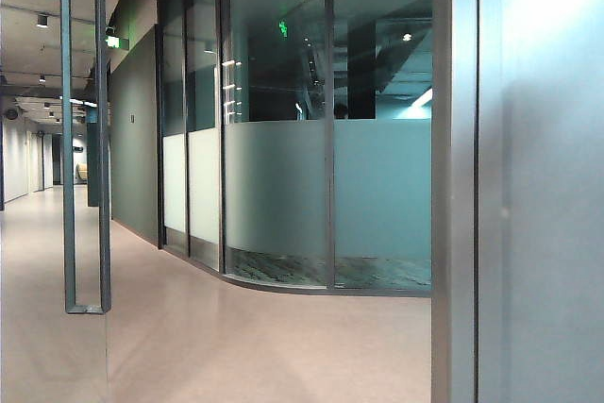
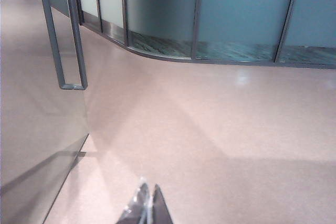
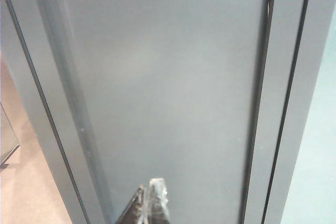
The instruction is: Raise the arm to find the leftmost switch on the wall and turn off the lights.
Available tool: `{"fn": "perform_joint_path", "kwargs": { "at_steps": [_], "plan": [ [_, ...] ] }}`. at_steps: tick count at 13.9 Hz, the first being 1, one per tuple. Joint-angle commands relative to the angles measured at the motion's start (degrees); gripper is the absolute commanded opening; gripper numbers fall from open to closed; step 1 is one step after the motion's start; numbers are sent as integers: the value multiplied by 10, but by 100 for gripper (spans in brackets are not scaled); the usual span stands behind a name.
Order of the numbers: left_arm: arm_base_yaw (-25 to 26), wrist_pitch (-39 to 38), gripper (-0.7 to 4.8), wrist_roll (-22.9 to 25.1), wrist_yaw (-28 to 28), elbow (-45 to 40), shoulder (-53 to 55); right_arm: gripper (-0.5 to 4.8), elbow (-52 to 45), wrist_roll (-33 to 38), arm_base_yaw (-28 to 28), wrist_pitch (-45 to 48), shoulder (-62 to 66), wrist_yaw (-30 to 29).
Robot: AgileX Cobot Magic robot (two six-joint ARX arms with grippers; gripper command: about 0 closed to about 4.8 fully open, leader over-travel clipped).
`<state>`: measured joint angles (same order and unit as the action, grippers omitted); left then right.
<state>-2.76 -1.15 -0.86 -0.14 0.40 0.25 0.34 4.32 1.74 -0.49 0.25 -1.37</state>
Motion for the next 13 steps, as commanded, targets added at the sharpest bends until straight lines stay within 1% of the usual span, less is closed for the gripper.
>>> {"fn": "perform_joint_path", "kwargs": {
  "at_steps": [1,5,6,7,8,9,10,11,12,13],
  "plan": [
    [0,4,-5,4,2,1,0,-1,1,2,-1,7,-2,-1],
    [0,4,-5,4,1,1,0,-1,1,2,-1,8,-2,-1],
    [0,6,-5,0,0,1,0,-1,1,2,-1,11,-2,-1],
    [0,15,-5,-16,0,2,0,-1,1,2,-1,24,-2,-1],
    [0,34,-5,-36,0,3,0,-1,1,2,-1,50,-2,-2],
    [0,73,-5,-53,0,5,0,-1,3,5,-1,90,-1,-3],
    [0,155,-5,-64,6,9,0,-1,12,20,-1,161,-1,-3],
    [0,191,-5,-87,13,23,0,-1,22,20,-1,186,-1,-3],
    [0,209,-5,-104,13,47,0,-1,39,20,-1,195,-1,-2],
    [0,210,-5,-105,12,76,0,-1,61,19,-1,194,-1,2]
  ]
}}
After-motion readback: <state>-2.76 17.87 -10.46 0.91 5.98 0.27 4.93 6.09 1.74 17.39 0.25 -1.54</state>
